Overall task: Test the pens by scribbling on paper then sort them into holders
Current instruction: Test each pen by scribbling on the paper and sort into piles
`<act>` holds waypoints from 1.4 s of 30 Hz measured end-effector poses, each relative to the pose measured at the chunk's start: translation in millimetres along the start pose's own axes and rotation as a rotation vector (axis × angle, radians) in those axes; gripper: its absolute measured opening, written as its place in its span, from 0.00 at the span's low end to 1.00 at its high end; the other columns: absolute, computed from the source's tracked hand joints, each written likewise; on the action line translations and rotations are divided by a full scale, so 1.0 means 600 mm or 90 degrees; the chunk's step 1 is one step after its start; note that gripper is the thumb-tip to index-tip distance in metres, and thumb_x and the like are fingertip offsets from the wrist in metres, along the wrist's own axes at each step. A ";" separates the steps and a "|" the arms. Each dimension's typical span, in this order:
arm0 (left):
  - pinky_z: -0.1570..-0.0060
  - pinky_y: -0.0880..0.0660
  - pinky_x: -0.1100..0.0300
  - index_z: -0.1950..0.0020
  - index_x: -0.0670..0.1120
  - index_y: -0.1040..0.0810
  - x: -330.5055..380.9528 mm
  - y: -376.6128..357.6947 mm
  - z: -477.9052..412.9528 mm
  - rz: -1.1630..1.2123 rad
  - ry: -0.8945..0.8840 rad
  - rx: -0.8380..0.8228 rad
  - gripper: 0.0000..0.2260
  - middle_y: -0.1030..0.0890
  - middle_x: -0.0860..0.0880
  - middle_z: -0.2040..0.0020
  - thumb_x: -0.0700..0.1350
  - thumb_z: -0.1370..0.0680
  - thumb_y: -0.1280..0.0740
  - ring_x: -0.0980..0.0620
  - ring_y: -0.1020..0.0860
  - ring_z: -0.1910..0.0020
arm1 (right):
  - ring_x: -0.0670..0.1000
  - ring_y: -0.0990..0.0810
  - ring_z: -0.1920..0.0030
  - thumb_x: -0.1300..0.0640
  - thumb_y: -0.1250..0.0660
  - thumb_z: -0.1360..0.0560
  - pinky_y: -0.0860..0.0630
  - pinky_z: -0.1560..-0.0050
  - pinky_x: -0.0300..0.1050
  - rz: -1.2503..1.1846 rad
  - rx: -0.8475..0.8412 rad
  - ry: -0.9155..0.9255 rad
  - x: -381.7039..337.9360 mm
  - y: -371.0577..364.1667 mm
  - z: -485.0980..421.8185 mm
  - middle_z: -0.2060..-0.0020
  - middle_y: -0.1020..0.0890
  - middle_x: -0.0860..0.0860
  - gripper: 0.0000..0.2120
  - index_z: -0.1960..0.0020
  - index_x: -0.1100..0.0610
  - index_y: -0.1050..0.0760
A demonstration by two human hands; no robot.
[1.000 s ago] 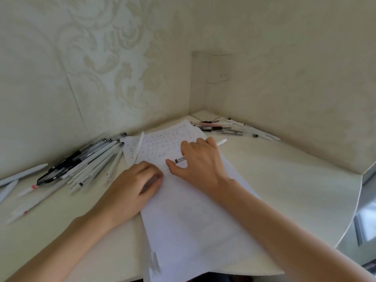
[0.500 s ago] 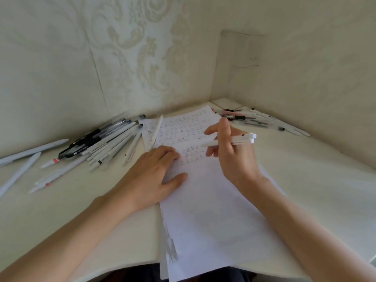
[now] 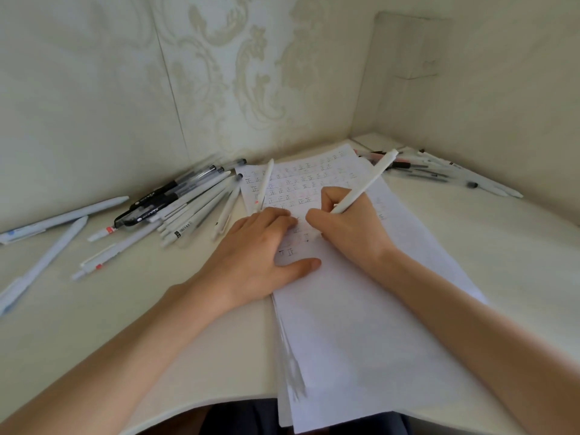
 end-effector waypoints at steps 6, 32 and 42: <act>0.38 0.45 0.66 0.33 0.51 0.32 0.000 0.000 -0.002 0.007 -0.008 0.011 0.40 0.33 0.56 0.34 0.73 0.38 0.50 0.56 0.35 0.34 | 0.44 0.40 0.74 0.63 0.34 0.31 0.42 0.74 0.33 0.055 -0.068 0.068 0.000 -0.010 0.009 0.79 0.39 0.44 0.19 0.71 0.54 0.41; 0.35 0.52 0.67 0.27 0.54 0.40 -0.013 0.007 0.002 -0.020 -0.045 -0.075 0.43 0.42 0.57 0.27 0.74 0.37 0.53 0.59 0.44 0.29 | 0.44 0.41 0.73 0.63 0.35 0.30 0.42 0.75 0.33 0.080 -0.067 0.061 -0.006 -0.008 0.012 0.77 0.40 0.44 0.17 0.70 0.55 0.41; 0.37 0.52 0.68 0.27 0.55 0.40 -0.012 0.007 0.003 -0.023 -0.048 -0.076 0.43 0.41 0.57 0.27 0.74 0.37 0.53 0.60 0.44 0.30 | 0.44 0.39 0.74 0.63 0.35 0.32 0.42 0.74 0.33 0.085 -0.091 0.043 -0.008 -0.012 0.017 0.79 0.39 0.44 0.17 0.70 0.54 0.41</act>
Point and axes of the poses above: each hand's wrist, its own z-axis away from the middle knuckle, its own y-axis out of the back of the hand, x = y × z, the point moved 4 cm from there along -z, towards the middle knuckle
